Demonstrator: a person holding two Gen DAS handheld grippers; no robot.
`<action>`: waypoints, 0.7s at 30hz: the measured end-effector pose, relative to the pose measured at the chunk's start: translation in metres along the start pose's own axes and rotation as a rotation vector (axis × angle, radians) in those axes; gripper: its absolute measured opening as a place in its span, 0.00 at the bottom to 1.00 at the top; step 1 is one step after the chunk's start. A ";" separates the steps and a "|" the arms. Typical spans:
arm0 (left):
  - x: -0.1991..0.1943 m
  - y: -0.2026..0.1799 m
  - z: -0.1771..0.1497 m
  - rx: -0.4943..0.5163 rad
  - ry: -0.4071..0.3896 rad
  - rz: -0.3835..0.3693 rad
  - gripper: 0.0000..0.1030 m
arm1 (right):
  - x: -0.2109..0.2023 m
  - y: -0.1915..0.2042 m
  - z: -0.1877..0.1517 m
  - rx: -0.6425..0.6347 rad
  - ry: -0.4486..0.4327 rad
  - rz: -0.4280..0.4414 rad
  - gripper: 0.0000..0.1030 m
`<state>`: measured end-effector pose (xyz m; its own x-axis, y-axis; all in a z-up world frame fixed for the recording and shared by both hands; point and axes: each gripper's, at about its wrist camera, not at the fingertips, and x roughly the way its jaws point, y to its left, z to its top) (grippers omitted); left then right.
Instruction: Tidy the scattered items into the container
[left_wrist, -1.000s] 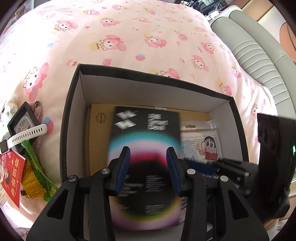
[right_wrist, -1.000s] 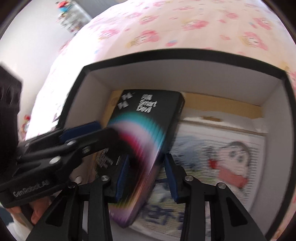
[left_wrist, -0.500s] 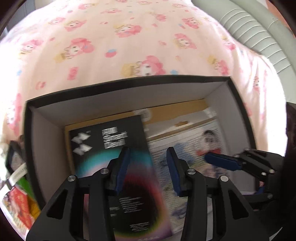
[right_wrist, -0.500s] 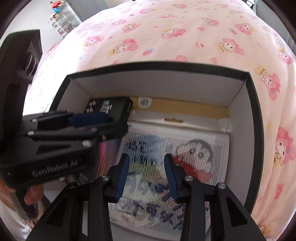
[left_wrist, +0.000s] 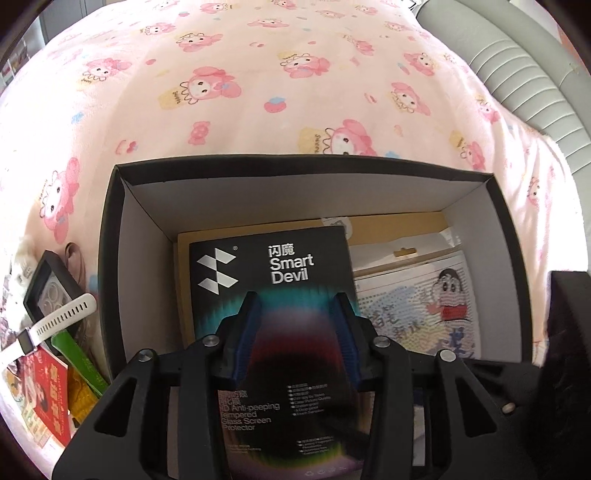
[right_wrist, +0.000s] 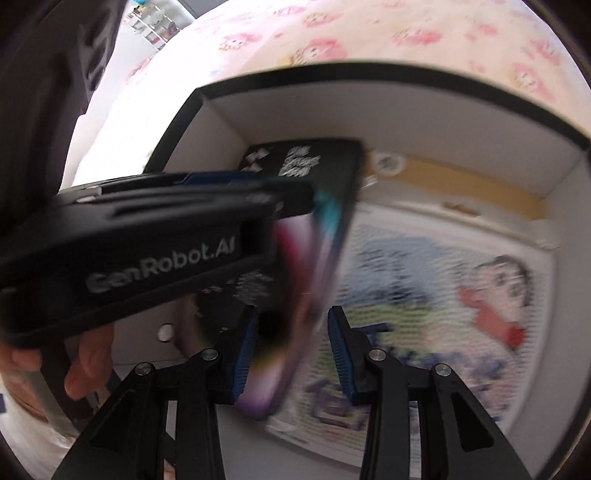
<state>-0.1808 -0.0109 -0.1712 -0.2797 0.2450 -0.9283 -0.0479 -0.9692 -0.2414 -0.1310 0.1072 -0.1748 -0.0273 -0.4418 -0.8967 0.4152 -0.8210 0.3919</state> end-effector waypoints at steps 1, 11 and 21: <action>-0.001 0.001 -0.001 -0.002 -0.002 -0.014 0.40 | 0.000 0.003 0.000 -0.005 -0.006 0.000 0.35; 0.013 -0.003 0.006 -0.026 0.085 -0.290 0.36 | -0.029 -0.010 0.002 0.015 -0.066 -0.132 0.35; 0.011 -0.009 0.002 0.065 0.021 0.064 0.35 | -0.026 -0.009 0.001 0.011 -0.049 -0.142 0.35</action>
<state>-0.1854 0.0006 -0.1786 -0.2644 0.1820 -0.9471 -0.0924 -0.9823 -0.1629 -0.1349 0.1254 -0.1545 -0.1300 -0.3377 -0.9322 0.3935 -0.8806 0.2641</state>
